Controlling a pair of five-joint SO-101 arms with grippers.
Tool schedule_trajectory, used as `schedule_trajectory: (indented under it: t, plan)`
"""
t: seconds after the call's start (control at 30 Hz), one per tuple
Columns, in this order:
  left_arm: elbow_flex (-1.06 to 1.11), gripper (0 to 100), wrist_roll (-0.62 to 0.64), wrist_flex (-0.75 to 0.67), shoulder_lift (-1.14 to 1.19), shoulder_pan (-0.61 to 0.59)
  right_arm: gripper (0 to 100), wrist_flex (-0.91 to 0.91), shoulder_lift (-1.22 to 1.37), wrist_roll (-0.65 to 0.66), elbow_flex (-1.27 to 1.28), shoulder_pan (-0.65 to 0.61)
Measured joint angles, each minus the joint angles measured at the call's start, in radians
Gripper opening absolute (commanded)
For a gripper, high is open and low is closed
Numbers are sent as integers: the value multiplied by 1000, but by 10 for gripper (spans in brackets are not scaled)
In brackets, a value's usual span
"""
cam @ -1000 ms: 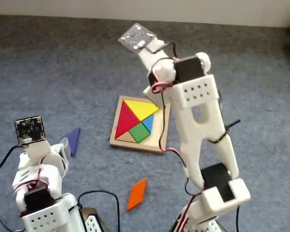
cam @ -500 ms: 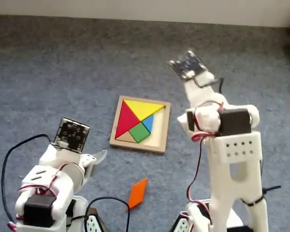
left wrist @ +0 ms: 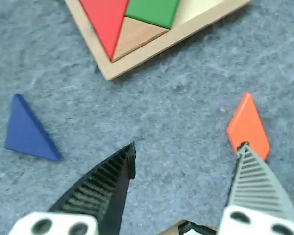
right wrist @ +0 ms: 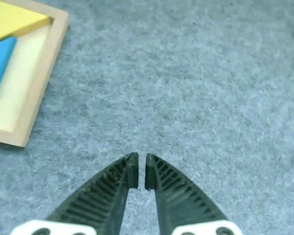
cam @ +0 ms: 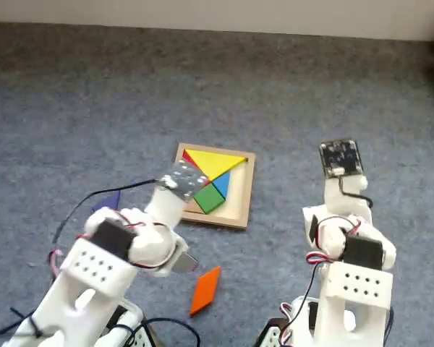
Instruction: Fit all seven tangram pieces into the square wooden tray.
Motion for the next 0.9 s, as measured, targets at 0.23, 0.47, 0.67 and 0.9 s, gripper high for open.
schedule_trajectory:
  t: [0.23, 0.47, 0.67, 0.9]
  plan:
    - [-3, 316, 132, -115, 262, 132, 37, -98, -91, -15, 180, 64]
    - [-12, 316, 250, -218, 443, 281, 37, -118, -98, -15, 210, 101]
    - [-31, 258, 282, -299, 626, 327, 37, -121, -98, -15, 210, 109]
    - [-161, 171, 285, -269, 783, 338, 37, -121, -98, -15, 210, 118]
